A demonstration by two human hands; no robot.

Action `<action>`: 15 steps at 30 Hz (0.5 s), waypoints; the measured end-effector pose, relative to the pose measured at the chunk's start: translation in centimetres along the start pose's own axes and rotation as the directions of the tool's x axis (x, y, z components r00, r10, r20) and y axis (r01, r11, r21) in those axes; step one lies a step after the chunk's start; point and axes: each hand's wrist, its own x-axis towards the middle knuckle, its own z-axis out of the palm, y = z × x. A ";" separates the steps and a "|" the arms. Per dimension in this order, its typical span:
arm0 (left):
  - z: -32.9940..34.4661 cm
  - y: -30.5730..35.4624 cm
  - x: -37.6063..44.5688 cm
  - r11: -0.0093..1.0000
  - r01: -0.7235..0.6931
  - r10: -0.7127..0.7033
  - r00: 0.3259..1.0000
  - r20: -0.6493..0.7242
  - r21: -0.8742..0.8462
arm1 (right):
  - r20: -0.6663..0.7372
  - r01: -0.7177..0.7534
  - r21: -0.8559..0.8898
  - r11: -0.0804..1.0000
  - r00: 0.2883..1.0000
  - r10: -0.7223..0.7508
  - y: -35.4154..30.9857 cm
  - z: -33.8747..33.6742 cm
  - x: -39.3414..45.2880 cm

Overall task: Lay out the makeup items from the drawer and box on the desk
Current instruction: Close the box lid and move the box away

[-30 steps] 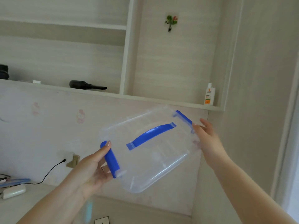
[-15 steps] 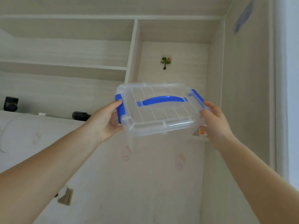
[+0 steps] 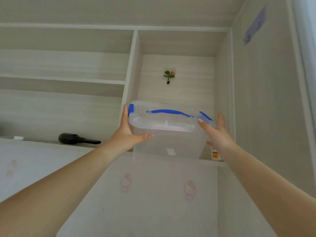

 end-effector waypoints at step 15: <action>1.4 -9.8 9.8 1.000 -0.020 0.021 0.970 -0.244 0.006 | -0.086 0.031 -0.050 0.998 0.996 -0.035 9.0 5.3 4.7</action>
